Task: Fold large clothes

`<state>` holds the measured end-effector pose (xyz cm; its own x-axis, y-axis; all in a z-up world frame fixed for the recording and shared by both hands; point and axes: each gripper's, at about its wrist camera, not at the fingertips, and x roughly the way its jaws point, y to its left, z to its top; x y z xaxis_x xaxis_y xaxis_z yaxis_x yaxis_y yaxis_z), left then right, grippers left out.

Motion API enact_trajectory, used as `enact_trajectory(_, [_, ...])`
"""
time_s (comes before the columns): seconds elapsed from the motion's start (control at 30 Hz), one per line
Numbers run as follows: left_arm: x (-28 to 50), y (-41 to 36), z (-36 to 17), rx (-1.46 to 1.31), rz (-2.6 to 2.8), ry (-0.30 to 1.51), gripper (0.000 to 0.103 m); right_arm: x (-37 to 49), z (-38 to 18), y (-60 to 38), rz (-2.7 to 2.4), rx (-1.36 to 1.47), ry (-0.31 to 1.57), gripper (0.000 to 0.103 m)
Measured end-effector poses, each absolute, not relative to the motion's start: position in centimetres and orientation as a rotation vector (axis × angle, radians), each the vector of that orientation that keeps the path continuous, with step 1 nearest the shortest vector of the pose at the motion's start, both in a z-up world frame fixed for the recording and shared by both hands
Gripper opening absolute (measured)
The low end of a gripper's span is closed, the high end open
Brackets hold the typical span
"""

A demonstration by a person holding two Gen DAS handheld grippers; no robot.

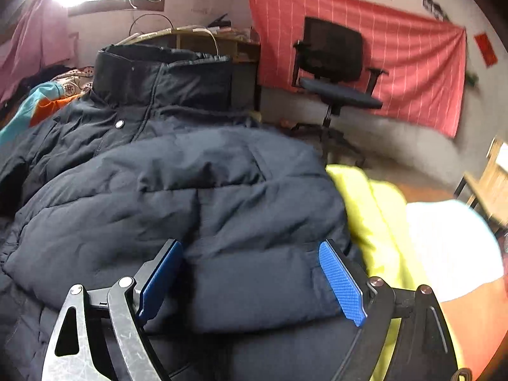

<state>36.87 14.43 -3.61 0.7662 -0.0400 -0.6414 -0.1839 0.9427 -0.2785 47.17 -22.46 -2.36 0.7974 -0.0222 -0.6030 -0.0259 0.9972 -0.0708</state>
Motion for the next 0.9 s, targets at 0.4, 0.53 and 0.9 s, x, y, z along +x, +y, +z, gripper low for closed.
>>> enact_trajectory(0.4, [23.7, 28.8, -1.0, -0.619, 0.470, 0.546, 0.102, 44.2, 1.1, -11.9, 0.299, -0.162, 0.580, 0.093])
enact_trajectory(0.53, [22.3, 30.9, -1.3, -0.672, 0.552, 0.533, 0.102, 45.2, 0.3, -7.5, 0.368, -0.182, 0.630, 0.093])
enact_trajectory(0.9, [19.7, 35.0, -2.0, -0.857, 0.655, 0.469, 0.091, 46.7, -4.0, 0.4, 0.404, -0.326, 0.724, 0.095])
